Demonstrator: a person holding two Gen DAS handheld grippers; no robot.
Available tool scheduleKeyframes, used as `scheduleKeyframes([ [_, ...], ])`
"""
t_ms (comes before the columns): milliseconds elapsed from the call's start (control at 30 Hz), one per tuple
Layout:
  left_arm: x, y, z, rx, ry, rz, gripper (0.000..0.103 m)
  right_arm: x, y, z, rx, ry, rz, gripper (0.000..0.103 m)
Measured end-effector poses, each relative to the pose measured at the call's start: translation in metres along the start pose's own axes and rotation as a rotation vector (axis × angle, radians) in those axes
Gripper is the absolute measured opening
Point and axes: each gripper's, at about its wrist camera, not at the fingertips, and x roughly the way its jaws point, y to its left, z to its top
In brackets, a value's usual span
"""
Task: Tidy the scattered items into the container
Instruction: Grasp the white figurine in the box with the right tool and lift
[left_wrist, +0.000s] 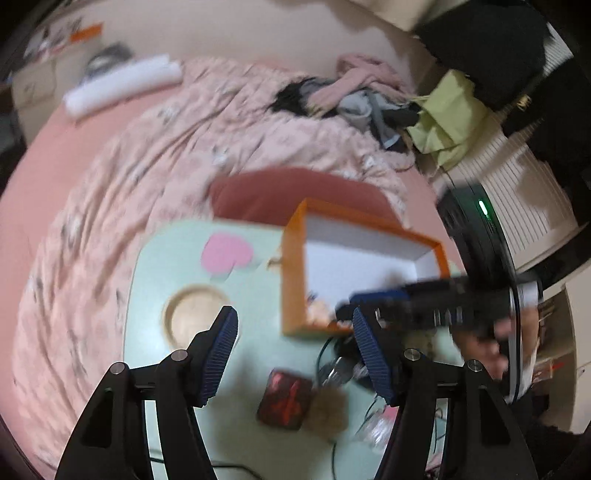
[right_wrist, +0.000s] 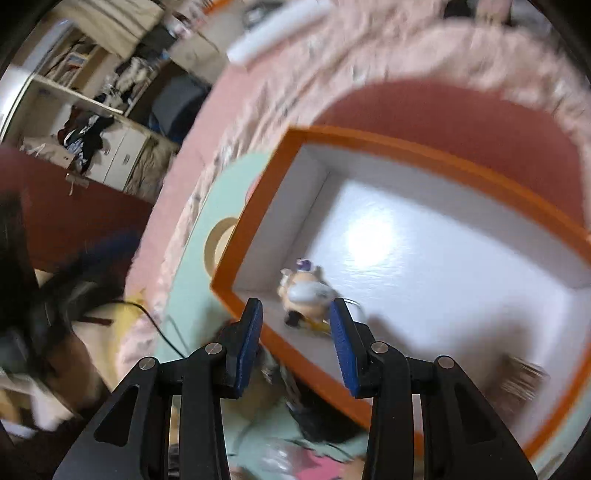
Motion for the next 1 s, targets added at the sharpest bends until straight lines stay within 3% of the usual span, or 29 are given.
scheduleKeyframes([
  [100,0.006,0.016,-0.010,-0.043,0.017,-0.003,0.064,0.030,0.001,0.013,-0.002,0.096,-0.080,0.040],
  [333,0.007,0.019,-0.012,-0.041,0.002,-0.065,0.064,0.040,-0.006,0.016,0.045,0.081,-0.047,0.036],
  [433,0.004,0.012,-0.010,-0.021,-0.010,-0.096,0.064,0.024,-0.011,0.012,0.074,-0.005,-0.021,0.036],
  [533,0.002,0.003,-0.006,0.005,-0.016,-0.107,0.064,-0.020,-0.013,0.000,0.061,-0.156,0.019,0.036],
  [767,0.011,-0.036,0.012,0.090,-0.014,-0.141,0.064,-0.122,0.002,-0.078,-0.080,-0.456,0.021,0.036],
  [900,0.037,-0.071,0.020,0.154,0.046,-0.166,0.064,-0.139,0.002,-0.118,-0.085,-0.533,-0.004,0.036],
  [1000,0.068,-0.102,0.026,0.189,0.144,-0.186,0.064,-0.131,-0.015,-0.152,-0.056,-0.525,-0.055,0.036],
])
